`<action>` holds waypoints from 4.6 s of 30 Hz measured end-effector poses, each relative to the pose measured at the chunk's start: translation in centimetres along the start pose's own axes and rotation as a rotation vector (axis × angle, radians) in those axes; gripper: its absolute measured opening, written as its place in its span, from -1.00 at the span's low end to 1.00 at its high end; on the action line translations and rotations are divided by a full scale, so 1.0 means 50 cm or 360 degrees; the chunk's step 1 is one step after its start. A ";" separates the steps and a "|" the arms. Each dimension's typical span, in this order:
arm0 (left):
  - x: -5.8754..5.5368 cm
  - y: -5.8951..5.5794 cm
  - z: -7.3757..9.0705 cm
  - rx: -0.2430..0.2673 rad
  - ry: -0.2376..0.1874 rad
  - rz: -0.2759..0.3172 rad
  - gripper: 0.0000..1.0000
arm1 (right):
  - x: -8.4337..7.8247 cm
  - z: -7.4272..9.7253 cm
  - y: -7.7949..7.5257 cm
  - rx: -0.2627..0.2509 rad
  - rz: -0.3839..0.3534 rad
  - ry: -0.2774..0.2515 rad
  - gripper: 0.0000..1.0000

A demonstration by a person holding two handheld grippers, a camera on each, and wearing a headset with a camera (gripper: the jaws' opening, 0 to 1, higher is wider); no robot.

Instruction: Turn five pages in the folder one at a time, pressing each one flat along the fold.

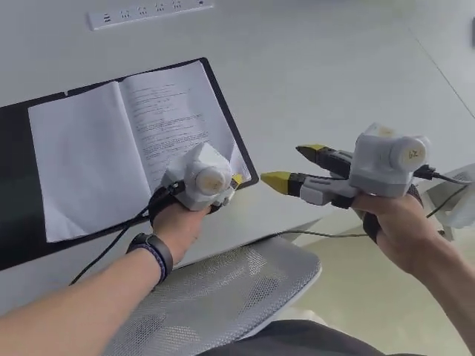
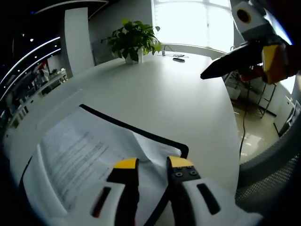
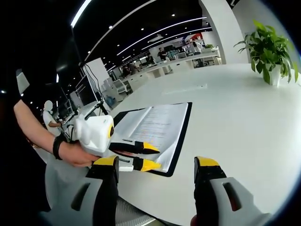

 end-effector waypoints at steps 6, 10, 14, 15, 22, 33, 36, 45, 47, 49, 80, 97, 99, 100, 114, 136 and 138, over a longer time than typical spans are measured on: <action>0.002 0.005 -0.006 0.0046 0.0011 -0.0027 -0.79 | -0.003 0.002 -0.005 -0.0001 -0.0005 0.0007 0.28; 0.002 -0.001 -0.005 0.0067 0.0011 -0.0069 -0.85 | -0.001 0.001 -0.013 0.0000 -0.0011 0.0000 0.27; 0.001 0.007 -0.007 0.0103 0.0008 -0.0096 -0.96 | -0.002 -0.014 -0.023 0.0016 -0.0021 0.0005 0.24; 0.001 0.006 -0.007 0.0098 0.0008 -0.0094 -0.96 | -0.002 -0.019 -0.024 0.0022 -0.0022 0.0009 0.24; -0.001 0.006 -0.007 0.0098 -0.0003 -0.0086 -0.97 | 0.003 -0.084 -0.033 0.0100 -0.0044 0.0035 0.16; -0.003 0.010 -0.007 0.0084 -0.0023 0.0007 -0.99 | -0.003 -0.195 -0.037 0.0229 -0.0115 0.0112 0.06; -0.004 0.011 -0.006 0.0075 -0.0037 0.0055 -1.00 | -0.004 -0.209 -0.035 0.0249 -0.0135 0.0121 0.03; -0.004 0.016 -0.006 0.0063 -0.0060 0.0060 -1.00 | -0.017 -0.235 -0.036 0.0274 -0.0170 0.0157 0.00; -0.004 0.016 -0.006 0.0062 -0.0062 0.0075 -1.00 | -0.019 -0.237 -0.038 0.0271 -0.0182 0.0160 -0.01; -0.004 0.016 -0.006 0.0062 -0.0063 0.0076 -1.00 | -0.018 -0.238 -0.037 0.0276 -0.0190 0.0155 -0.01; -0.004 0.021 -0.011 0.0008 -0.0041 0.0182 -1.00 | -0.035 -0.259 -0.060 0.0216 -0.0418 0.0162 -1.00; -0.005 0.013 0.035 -0.0070 0.0023 0.0311 -0.48 | -0.015 -0.241 -0.048 0.0220 -0.0486 0.0122 -1.00; -0.007 0.016 0.050 -0.0075 0.0026 0.0295 -0.43 | -0.007 -0.236 -0.047 0.0220 -0.0499 0.0102 -1.00; -0.006 0.018 0.056 -0.0074 0.0023 0.0298 -0.41 | -0.004 -0.234 -0.046 0.0222 -0.0499 0.0098 -1.00; 0.013 0.061 0.143 -0.0015 -0.0048 0.0291 -0.12 | 0.042 -0.214 -0.013 0.0263 -0.0478 0.0022 -1.00; -0.024 0.176 0.330 0.0213 -0.0138 0.0381 0.16 | 0.112 -0.210 0.073 0.0410 -0.0466 -0.0117 -1.00; -0.030 0.189 0.342 0.0238 -0.0149 0.0409 0.17 | 0.123 -0.213 0.088 0.0439 -0.0473 -0.0137 -1.00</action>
Point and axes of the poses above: the centre of the closed fingertips' face, and the gripper's own axes: z roughly backward along the fingers, y roughly to its left, x roughly out of its top, the point moved 3 cm from there along z, roughly backward along the fingers, and after that the axes turned 3 degrees about x, right-handed, at the moved point
